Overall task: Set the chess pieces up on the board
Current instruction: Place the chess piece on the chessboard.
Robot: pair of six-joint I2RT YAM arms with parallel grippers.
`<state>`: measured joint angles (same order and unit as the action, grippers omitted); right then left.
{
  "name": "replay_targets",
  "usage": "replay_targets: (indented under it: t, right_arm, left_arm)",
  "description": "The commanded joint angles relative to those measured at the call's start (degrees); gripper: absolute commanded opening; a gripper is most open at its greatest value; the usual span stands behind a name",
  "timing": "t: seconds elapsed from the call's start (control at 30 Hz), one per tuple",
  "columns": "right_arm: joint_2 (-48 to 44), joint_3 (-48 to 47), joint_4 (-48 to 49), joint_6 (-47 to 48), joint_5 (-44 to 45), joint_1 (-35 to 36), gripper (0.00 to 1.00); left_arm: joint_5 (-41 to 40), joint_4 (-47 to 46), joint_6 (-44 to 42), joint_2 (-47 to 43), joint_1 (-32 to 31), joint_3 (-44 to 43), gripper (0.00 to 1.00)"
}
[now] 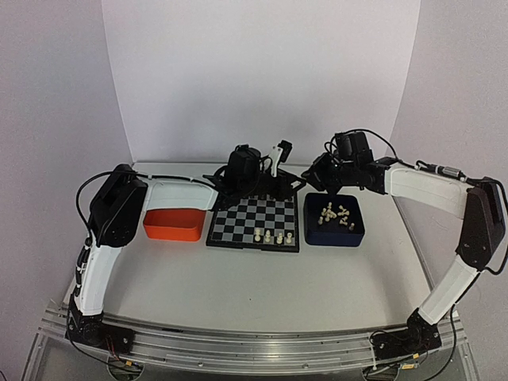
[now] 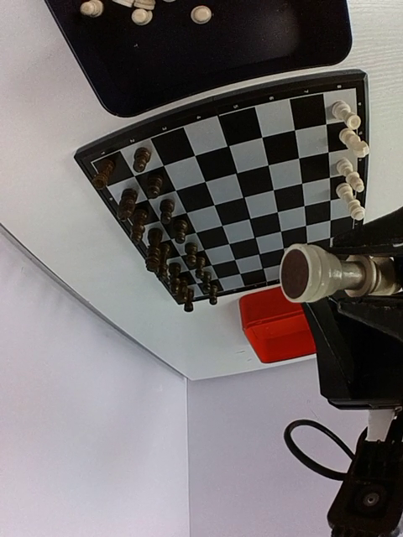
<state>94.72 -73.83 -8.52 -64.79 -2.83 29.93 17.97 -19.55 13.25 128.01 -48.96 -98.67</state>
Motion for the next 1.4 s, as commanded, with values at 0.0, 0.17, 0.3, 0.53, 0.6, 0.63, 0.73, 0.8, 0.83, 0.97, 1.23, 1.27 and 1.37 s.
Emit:
replay_targets:
  t: [0.0, 0.17, 0.3, 0.53, 0.6, 0.63, 0.73, 0.8, 0.83, 0.97, 1.23, 1.27, 1.37]
  right_arm:
    - [-1.1, 0.3, 1.5, -0.6, -0.9, 0.2, 0.04]
    - [-0.8, 0.3, 1.5, -0.6, -1.0, 0.2, 0.04]
    - [-0.4, 0.2, 1.4, -0.8, -1.2, 0.1, 0.04]
    - [0.5, 0.2, 1.6, -1.2, -1.4, 0.2, 0.04]
    - [0.9, 0.1, 1.6, -1.3, -1.6, 0.2, 0.04]
    - [1.0, 0.0, 1.6, -1.4, -1.6, 0.2, 0.04]
    - [1.3, -0.1, 1.6, -1.4, -1.7, 0.2, 0.04]
    - [1.5, -0.2, 1.7, -1.5, -1.8, 0.2, 0.04]
    - [1.6, -0.2, 1.6, -1.6, -1.8, 0.2, 0.04]
    - [1.6, 0.2, 1.7, -1.7, -1.8, 0.3, 0.04]
    - [-0.1, 1.0, 1.6, 0.2, -1.3, 0.2, 0.31]
    - [-0.7, 1.3, 1.5, 0.8, -1.2, 0.2, 0.34]
    - [-2.9, 2.6, 1.2, 2.7, -1.0, 0.2, 0.44]
  left_arm:
    - [-1.9, -1.6, -1.2, 0.8, -0.8, -3.0, 0.42]
    - [-2.8, -0.9, -1.9, 1.2, -1.4, -4.1, 0.37]
    - [-3.4, -0.2, -2.5, 1.6, -1.9, -4.7, 0.30]
    - [-5.0, 0.6, -2.5, 1.8, -2.3, -5.2, 0.21]
    - [-5.5, 0.8, -2.5, 1.8, -2.5, -5.2, 0.19]
    - [-5.5, 0.9, -2.6, 1.8, -2.5, -5.3, 0.17]
    - [-5.8, 1.1, -2.2, 1.8, -2.6, -5.4, 0.08]
    - [-5.7, 1.3, -2.0, 1.9, -2.6, -5.6, 0.06]
    - [-5.7, 1.5, -1.8, 1.9, -2.6, -5.7, 0.04]
    - [-6.8, 1.8, -0.8, 1.6, -2.5, -5.4, 0.00]
    - [-8.2, 5.1, 4.1, -1.3, -2.5, -4.2, 0.00]
    - [-8.6, 6.2, 4.9, -2.0, -2.5, -4.0, 0.00]
    - [-9.4, 9.6, 6.5, -4.2, -2.3, -3.7, 0.00]
